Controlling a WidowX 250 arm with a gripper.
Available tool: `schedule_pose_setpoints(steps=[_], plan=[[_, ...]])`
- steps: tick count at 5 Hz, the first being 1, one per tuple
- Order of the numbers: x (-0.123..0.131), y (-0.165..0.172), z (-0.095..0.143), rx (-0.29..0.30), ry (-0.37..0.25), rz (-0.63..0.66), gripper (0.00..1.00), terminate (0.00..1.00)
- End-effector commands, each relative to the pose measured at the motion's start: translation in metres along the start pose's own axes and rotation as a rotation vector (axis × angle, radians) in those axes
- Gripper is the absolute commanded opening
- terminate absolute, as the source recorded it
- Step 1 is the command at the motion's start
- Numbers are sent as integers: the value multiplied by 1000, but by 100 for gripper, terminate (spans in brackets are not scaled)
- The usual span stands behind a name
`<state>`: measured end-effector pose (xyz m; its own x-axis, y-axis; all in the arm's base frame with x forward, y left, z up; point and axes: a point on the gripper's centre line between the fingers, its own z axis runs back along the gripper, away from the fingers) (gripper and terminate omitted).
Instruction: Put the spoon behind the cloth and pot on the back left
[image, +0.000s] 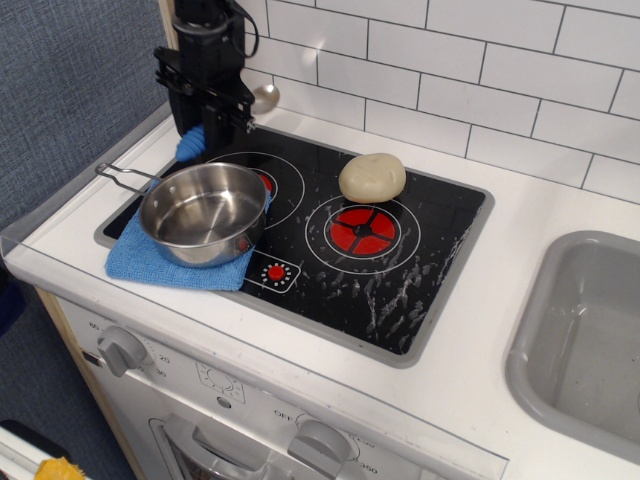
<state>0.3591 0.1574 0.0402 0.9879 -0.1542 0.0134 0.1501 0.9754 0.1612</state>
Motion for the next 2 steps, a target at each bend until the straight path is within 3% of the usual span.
schedule_pose_setpoints(steps=[1, 2], plan=[[8, 17, 8, 23, -43, 13, 0, 0], [8, 17, 10, 17, -49, 15, 100, 0]])
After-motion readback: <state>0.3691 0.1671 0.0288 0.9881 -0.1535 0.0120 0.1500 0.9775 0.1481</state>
